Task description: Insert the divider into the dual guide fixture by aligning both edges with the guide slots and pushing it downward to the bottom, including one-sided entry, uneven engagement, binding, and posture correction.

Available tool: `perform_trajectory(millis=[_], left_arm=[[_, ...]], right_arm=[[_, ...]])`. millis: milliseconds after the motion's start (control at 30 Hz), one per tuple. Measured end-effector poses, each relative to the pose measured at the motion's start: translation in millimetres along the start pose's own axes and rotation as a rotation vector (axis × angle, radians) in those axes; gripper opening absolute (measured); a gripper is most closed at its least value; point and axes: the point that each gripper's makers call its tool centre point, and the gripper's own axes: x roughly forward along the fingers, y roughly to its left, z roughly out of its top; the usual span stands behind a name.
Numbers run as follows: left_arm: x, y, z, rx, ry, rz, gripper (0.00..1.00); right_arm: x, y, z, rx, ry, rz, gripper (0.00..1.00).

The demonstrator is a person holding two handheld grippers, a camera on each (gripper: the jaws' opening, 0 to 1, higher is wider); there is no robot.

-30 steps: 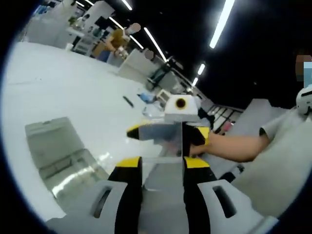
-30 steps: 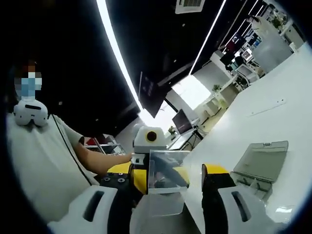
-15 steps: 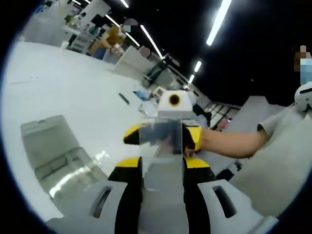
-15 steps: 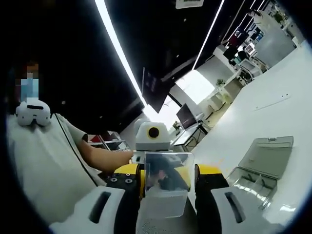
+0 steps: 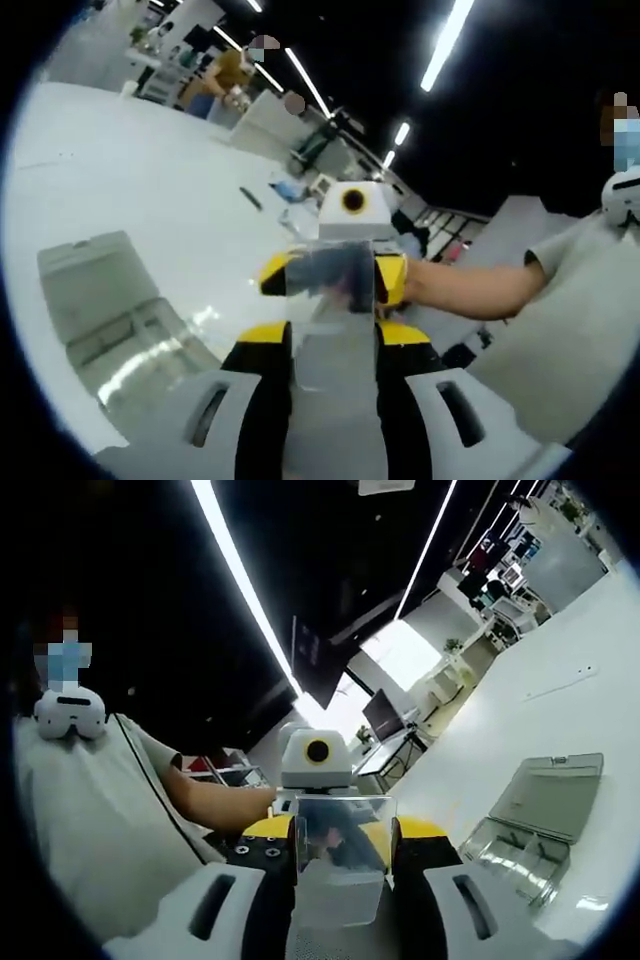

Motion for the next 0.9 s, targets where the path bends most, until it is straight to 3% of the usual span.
perform_trajectory(millis=[233,400,633,900], left_arm=[[-3,-1.0,-0.7,-0.032,-0.012,-0.014,0.3],[-4,-0.6,1.4,-0.005,-0.026,0.003,0.31],[-7,9.6,0.3,0.071,-0.015,0.091,0.35],[-8,23.4,-5.1,0.148,0.046,0.242,0.38]], right_arm=[[4,-1,0.7,0.0,0.006,-0.018,0.33],[6,-3,3.6,-0.003,0.007,-0.043,0.33],[8,-14,7.4,-0.005,0.016,-0.122,0.32],[13,-27,1.2,0.007,0.046,-0.2,0.32]])
